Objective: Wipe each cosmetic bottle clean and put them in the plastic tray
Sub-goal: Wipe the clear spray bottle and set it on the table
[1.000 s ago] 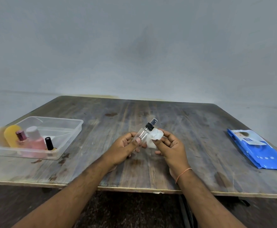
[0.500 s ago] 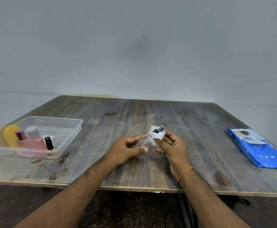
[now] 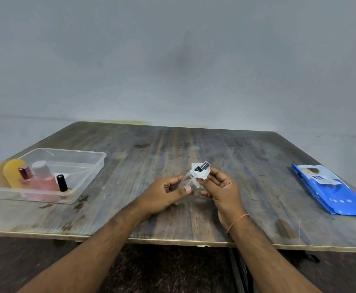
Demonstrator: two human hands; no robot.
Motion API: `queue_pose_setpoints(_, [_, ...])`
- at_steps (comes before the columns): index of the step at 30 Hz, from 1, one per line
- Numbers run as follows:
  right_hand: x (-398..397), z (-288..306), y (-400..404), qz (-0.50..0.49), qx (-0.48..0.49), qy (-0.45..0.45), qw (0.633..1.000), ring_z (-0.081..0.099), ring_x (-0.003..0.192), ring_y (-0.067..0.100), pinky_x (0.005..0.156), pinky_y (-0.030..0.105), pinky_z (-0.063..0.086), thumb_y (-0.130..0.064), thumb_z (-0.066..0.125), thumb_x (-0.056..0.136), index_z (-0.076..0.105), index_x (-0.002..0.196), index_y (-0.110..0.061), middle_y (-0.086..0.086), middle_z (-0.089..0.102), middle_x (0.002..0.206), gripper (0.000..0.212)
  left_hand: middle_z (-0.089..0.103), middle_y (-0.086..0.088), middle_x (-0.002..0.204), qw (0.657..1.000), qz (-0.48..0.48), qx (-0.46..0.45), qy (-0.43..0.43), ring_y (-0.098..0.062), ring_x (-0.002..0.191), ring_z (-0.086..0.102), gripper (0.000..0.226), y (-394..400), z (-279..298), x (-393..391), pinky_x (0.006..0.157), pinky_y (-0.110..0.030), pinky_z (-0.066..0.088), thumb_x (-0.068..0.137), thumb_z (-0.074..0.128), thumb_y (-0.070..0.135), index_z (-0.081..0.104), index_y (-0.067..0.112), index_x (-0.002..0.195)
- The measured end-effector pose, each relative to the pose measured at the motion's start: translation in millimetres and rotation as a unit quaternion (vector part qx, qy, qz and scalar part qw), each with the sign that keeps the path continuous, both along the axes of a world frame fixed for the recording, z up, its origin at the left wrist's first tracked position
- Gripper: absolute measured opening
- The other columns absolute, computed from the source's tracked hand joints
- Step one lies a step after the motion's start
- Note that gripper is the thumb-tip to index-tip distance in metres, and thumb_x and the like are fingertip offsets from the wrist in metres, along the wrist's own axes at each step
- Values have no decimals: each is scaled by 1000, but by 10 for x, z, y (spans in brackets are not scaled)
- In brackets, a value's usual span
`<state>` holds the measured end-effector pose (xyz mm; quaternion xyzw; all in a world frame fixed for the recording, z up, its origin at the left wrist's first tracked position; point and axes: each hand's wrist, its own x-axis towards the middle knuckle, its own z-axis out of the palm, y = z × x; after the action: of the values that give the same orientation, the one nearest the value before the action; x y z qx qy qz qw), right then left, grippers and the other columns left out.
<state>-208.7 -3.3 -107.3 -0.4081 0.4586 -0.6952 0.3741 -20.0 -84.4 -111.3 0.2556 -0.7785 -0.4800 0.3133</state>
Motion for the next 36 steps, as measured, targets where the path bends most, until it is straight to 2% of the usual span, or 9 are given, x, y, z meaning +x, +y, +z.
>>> queue_pose_setpoints(3, [3, 1, -1, -2, 0, -1, 1000, 76, 105, 17, 76, 31, 57, -10, 77, 94, 75, 125, -16, 2, 82, 116, 32, 82, 1, 120, 1000, -20, 23, 7, -11, 124, 73, 39, -3, -7, 24, 97, -25, 56, 111, 57, 33, 65, 24, 149])
queue_pose_setpoints(8, [9, 10, 11, 4, -3, 8, 1000, 76, 107, 15, 77, 31, 55, -11, 78, 94, 76, 124, -20, 0, 82, 117, 32, 76, 9, 137, 997, -6, 51, 58, -11, 131, 70, 53, -37, -34, 9, 112, -34, 55, 94, 80, 31, 66, 29, 145])
queue_pose_setpoints(12, [24, 26, 38, 11, -9, 17, 1000, 76, 108, 15, 78, 31, 55, -13, 78, 93, 77, 122, -22, -1, 82, 116, 31, 79, 21, 122, 997, 23, 46, 66, -1, 117, 74, 64, -39, -47, -19, 98, -33, 64, 83, 92, 21, 69, 27, 142])
queue_pose_setpoints(15, [39, 38, 47, 15, -12, 20, 1000, 77, 103, 10, 76, 28, 55, -13, 79, 92, 78, 119, -24, -1, 83, 114, 29, 84, 10, 102, 996, 35, 46, 62, -4, 85, 77, 66, -27, -58, -29, 71, -30, 66, 80, 95, 11, 71, 26, 140])
queue_pose_setpoints(18, [53, 38, 36, 18, -13, 19, 1000, 77, 100, 9, 74, 26, 54, -10, 79, 92, 78, 119, -22, 0, 83, 114, 30, 81, 6, 84, 998, 39, 19, 39, -7, 70, 74, 55, 13, -34, -40, 66, -27, 61, 80, 97, 14, 79, 20, 131])
queue_pose_setpoints(22, [48, 32, 34, 17, -20, 17, 1000, 77, 102, 11, 73, 24, 55, -8, 78, 93, 77, 122, -21, 0, 83, 114, 32, 82, 2, 99, 999, 29, 0, 14, -14, 82, 77, 40, 10, -45, -32, 74, -34, 66, 88, 93, 30, 79, 27, 125])
queue_pose_setpoints(28, [35, 22, 29, 5, -23, 11, 1000, 77, 99, 9, 69, 20, 55, -7, 77, 93, 76, 124, -21, -1, 83, 113, 34, 81, 3, 122, 1000, -11, 19, -9, -16, 116, 76, 27, 13, -31, -4, 92, -41, 66, 106, 72, 25, 76, 22, 132])
queue_pose_setpoints(34, [25, 15, 37, 9, -31, 19, 999, 77, 102, 10, 70, 20, 55, -7, 77, 93, 76, 126, -18, 0, 83, 114, 35, 82, 3, 101, 999, 35, 21, 22, -11, 91, 77, 33, -5, -72, -19, 78, -39, 67, 87, 93, 23, 79, 24, 117])
queue_pose_setpoints(36, [34, 16, 43, 21, -38, 22, 999, 76, 100, 8, 71, 19, 55, -6, 77, 93, 75, 129, -13, 2, 83, 115, 37, 79, 3, 94, 998, 62, -12, 17, -8, 83, 73, 41, -28, -97, -22, 75, -31, 63, 76, 100, 30, 77, 26, 110])
